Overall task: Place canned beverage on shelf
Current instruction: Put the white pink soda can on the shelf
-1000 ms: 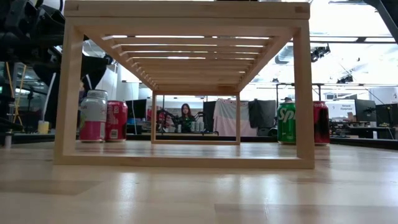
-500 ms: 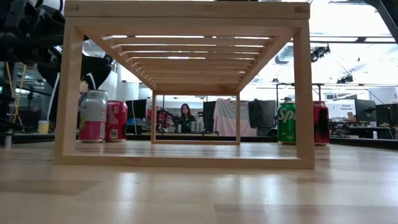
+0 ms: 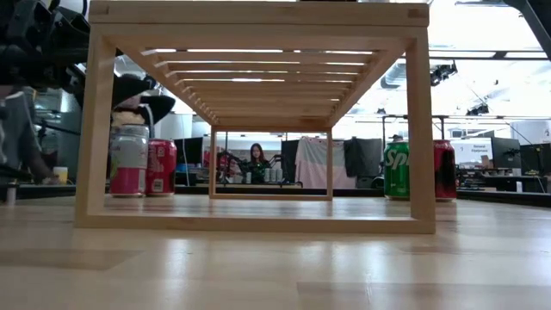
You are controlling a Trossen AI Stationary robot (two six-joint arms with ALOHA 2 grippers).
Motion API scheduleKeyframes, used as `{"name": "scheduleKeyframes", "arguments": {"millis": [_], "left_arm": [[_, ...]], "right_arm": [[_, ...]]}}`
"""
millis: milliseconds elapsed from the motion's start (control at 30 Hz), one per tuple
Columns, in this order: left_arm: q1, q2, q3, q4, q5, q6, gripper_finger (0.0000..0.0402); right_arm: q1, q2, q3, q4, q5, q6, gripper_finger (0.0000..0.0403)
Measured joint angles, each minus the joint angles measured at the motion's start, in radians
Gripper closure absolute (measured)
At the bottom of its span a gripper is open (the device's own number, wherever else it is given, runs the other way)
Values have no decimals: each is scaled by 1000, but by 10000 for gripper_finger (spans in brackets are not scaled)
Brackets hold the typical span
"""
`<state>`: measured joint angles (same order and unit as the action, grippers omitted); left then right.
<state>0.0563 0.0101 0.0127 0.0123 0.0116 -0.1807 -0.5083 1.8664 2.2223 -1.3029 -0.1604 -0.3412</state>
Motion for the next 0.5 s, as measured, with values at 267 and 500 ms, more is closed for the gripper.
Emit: {"name": "scheduleKeyframes", "arguments": {"millis": [267,500], "left_arm": [[0,0,0,0,0,0,9],[0,0,0,0,0,0,9]], "right_arm": [[0,0,0,0,-7,-8,127],[0,-4,3,5,-8,-7,80]]}}
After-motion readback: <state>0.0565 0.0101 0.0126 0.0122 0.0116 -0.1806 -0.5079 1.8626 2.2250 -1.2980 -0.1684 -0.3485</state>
